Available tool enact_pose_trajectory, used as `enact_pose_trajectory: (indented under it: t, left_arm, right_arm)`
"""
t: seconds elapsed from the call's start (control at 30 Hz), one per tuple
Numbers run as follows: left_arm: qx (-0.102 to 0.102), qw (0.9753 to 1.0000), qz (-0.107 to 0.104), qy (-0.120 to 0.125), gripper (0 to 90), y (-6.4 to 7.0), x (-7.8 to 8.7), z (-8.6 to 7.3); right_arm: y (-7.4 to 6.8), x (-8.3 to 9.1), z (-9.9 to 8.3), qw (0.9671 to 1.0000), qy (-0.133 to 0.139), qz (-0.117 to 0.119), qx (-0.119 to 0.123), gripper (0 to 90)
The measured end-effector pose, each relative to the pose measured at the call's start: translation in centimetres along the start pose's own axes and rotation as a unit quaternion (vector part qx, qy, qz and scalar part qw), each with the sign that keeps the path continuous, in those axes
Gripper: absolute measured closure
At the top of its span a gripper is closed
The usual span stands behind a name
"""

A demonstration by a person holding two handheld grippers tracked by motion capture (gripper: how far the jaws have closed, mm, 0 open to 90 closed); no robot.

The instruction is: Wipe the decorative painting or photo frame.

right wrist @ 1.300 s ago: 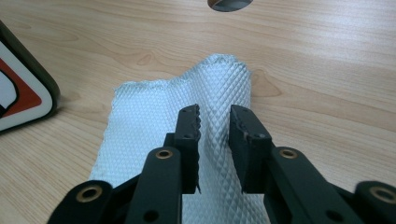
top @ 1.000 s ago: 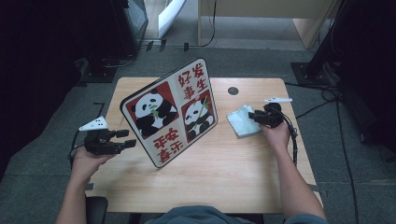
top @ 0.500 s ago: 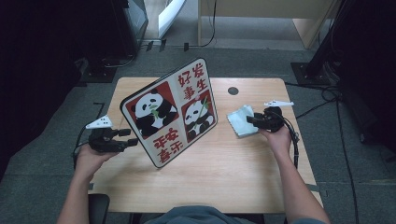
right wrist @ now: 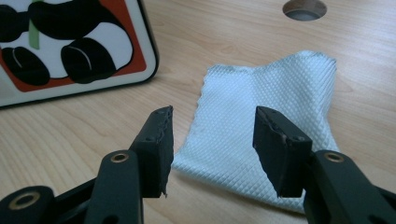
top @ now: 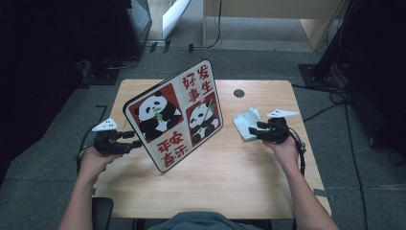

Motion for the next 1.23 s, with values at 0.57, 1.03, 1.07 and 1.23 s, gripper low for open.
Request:
enact_pose_trajectory:
  t: [0.57,1.03,1.07,1.23]
  left_arm:
    - [0.001,0.9997,0.023,0.003,36.7,-1.1,-1.3,-0.4]
    - [0.017,0.9992,0.037,-0.003,33.5,-1.8,-1.3,-0.7]
    - [0.018,0.9992,0.036,-0.003,33.5,-1.8,-1.3,-0.7]
    - [0.020,0.9991,0.036,-0.004,33.2,-1.9,-1.3,-0.8]
  right_arm:
    - [-2.0,1.2,-1.6,0.9993,-0.013,0.012,0.032,45.2]
    - [-2.4,1.0,-1.9,0.9988,-0.020,0.020,0.040,45.0]
    - [-2.4,1.0,-1.9,0.9988,-0.021,0.020,0.039,45.0]
    - [-2.2,0.9,-2.0,0.9989,-0.025,0.019,0.035,44.1]
Point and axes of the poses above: each handheld gripper's, and its own axes: x roughly backward along the jaws, z roughly out of its top, y roughly to its right, the point moved 6 cm from there along -x, roughly forward along the jaws, and after that the axes turned 15 degrees about -x, right-handed, at the moved point
